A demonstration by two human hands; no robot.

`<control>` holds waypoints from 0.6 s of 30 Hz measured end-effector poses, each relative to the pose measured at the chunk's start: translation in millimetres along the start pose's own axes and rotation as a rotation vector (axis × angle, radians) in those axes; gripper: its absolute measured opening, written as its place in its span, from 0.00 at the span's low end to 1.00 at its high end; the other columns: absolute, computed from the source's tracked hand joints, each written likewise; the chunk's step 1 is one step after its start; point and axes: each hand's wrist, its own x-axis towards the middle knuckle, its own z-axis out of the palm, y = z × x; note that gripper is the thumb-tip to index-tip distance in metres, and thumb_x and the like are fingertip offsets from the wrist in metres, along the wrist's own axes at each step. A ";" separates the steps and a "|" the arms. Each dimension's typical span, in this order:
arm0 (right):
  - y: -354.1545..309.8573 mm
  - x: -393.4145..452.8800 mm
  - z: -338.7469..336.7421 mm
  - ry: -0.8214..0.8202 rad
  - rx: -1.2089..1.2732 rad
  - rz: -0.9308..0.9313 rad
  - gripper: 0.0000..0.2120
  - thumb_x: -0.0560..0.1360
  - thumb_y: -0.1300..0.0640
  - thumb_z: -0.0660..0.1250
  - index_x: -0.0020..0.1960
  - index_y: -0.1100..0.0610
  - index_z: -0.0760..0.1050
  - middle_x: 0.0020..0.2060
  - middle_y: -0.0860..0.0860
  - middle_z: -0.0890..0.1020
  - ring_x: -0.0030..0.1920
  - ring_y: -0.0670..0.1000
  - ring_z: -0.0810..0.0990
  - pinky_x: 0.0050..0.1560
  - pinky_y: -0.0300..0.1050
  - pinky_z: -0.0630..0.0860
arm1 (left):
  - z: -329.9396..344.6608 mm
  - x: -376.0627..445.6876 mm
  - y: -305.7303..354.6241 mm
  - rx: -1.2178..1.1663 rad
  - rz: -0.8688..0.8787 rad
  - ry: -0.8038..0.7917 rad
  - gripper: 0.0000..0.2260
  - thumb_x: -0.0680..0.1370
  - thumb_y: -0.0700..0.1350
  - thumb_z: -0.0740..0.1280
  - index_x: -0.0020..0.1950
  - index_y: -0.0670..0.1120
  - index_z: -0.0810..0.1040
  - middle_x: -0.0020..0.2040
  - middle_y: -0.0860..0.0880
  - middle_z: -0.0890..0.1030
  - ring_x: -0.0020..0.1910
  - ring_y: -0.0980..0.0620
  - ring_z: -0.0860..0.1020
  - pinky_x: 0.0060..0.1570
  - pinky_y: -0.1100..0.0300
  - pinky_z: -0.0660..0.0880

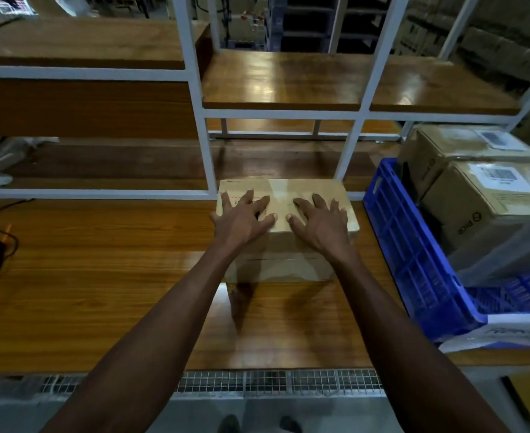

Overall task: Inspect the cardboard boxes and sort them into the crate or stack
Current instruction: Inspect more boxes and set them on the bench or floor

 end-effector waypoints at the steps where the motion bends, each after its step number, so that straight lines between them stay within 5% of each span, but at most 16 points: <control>1: 1.3 -1.6 2.5 0.024 -0.001 -0.003 0.29 0.84 0.36 0.55 0.82 0.42 0.59 0.84 0.53 0.55 0.82 0.68 0.49 0.80 0.67 0.49 | 2.0 -1.8 0.3 -0.012 -0.006 0.017 0.28 0.80 0.67 0.60 0.80 0.64 0.63 0.84 0.55 0.52 0.82 0.38 0.42 0.72 0.26 0.49; 7: 6.6 -3.5 4.2 0.064 0.069 -0.030 0.29 0.83 0.35 0.58 0.81 0.43 0.63 0.83 0.53 0.59 0.82 0.65 0.52 0.80 0.64 0.50 | 17.1 -26.7 -0.2 -0.046 0.011 0.207 0.22 0.81 0.63 0.61 0.76 0.64 0.70 0.81 0.56 0.63 0.82 0.45 0.52 0.70 0.32 0.56; 11: 25.3 -17.3 3.1 0.186 0.127 -0.058 0.26 0.81 0.36 0.63 0.74 0.47 0.73 0.78 0.52 0.70 0.78 0.60 0.63 0.75 0.62 0.59 | 16.2 -26.0 -15.6 -0.117 0.050 0.192 0.22 0.81 0.64 0.61 0.75 0.64 0.70 0.81 0.59 0.63 0.82 0.50 0.52 0.71 0.34 0.57; 15: 44.2 -41.8 17.0 0.267 0.319 0.120 0.28 0.78 0.29 0.61 0.74 0.39 0.71 0.82 0.44 0.61 0.81 0.64 0.55 0.76 0.71 0.54 | 25.3 -34.8 -30.3 -0.162 0.042 0.301 0.21 0.81 0.65 0.62 0.74 0.65 0.72 0.81 0.54 0.63 0.81 0.48 0.54 0.71 0.38 0.59; 18: 47.6 -47.0 27.0 0.309 0.469 0.076 0.28 0.78 0.30 0.62 0.75 0.41 0.71 0.83 0.45 0.58 0.79 0.57 0.63 0.74 0.66 0.67 | 37.0 -44.3 -32.4 -0.298 -0.046 0.345 0.20 0.80 0.65 0.64 0.72 0.68 0.72 0.83 0.53 0.57 0.81 0.41 0.51 0.74 0.35 0.56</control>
